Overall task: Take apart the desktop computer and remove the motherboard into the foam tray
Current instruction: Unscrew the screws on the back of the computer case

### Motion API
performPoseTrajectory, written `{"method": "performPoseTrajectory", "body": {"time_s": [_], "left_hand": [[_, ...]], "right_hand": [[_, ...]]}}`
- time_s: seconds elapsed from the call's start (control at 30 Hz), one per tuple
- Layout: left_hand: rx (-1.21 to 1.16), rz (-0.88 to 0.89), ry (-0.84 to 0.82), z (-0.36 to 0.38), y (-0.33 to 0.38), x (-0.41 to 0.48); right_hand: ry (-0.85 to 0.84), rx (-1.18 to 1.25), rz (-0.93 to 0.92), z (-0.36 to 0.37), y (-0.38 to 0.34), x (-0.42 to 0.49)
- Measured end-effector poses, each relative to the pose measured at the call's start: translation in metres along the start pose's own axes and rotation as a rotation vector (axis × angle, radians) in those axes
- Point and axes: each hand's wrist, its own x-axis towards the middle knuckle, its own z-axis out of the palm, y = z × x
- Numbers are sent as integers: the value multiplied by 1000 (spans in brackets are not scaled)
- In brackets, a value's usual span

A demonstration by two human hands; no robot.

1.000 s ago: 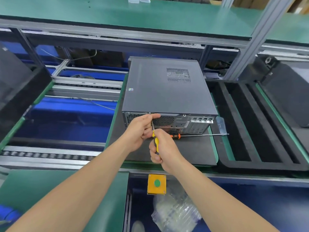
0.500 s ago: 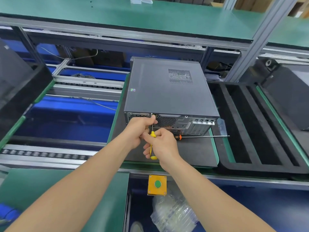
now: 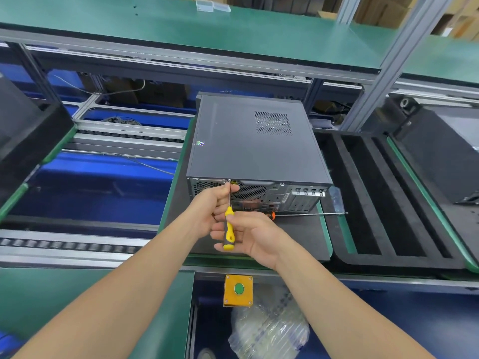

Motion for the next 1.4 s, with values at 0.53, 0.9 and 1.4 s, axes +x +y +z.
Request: {"method": "performPoseTrajectory", "body": {"time_s": [0.53,0.9,1.4], "left_hand": [[597,32,197,21,25,-22],[362,17,117,18,18,-22],[379,35,142,11,18,-19]], "right_hand": [[464,-472,-145,11,-1,20],[-107,170,164,-10,0,1],[451,-497,-140,12,0,8]]}}
